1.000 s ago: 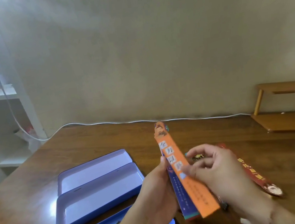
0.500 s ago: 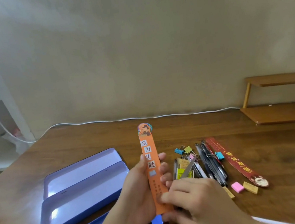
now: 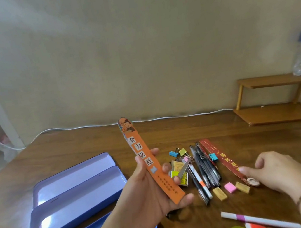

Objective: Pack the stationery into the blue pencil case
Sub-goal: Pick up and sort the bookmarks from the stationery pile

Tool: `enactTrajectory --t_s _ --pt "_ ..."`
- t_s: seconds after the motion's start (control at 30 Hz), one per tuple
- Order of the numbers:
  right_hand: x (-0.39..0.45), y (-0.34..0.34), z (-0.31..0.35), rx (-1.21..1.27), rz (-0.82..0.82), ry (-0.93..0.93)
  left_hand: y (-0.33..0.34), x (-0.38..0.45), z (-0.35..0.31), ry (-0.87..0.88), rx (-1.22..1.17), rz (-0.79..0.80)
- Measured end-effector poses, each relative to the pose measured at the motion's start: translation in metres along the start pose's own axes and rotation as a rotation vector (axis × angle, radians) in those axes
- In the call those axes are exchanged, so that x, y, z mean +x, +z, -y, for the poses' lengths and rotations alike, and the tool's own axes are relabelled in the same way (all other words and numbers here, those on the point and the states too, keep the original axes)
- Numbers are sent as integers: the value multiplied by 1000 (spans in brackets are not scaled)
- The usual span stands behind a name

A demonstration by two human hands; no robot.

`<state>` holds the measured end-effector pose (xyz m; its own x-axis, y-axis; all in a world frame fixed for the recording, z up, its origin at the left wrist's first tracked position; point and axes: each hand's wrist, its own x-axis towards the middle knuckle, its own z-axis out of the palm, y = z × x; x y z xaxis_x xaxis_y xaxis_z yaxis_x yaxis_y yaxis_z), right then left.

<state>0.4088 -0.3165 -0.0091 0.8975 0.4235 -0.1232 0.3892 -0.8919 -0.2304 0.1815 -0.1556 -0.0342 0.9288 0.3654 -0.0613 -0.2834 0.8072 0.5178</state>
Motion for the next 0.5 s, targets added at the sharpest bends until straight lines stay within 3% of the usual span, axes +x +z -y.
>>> enactTrajectory --t_s 0.2,0.3,0.37,0.43,0.5 --pt "13 18 3 24 40 7 -1 -1 -1 -23 98 -37" --pt "22 22 -3 176 68 1 -4 -1 -2 -57 170 -72" --pt "26 19 -8 308 -72 -16 -6 -1 -3 -82 233 -94" --pt "24 14 -13 460 -360 -87 -9 -2 -5 -115 297 -116" --pt "16 9 -10 742 -626 -281 -10 -3 -7 -166 357 -115"
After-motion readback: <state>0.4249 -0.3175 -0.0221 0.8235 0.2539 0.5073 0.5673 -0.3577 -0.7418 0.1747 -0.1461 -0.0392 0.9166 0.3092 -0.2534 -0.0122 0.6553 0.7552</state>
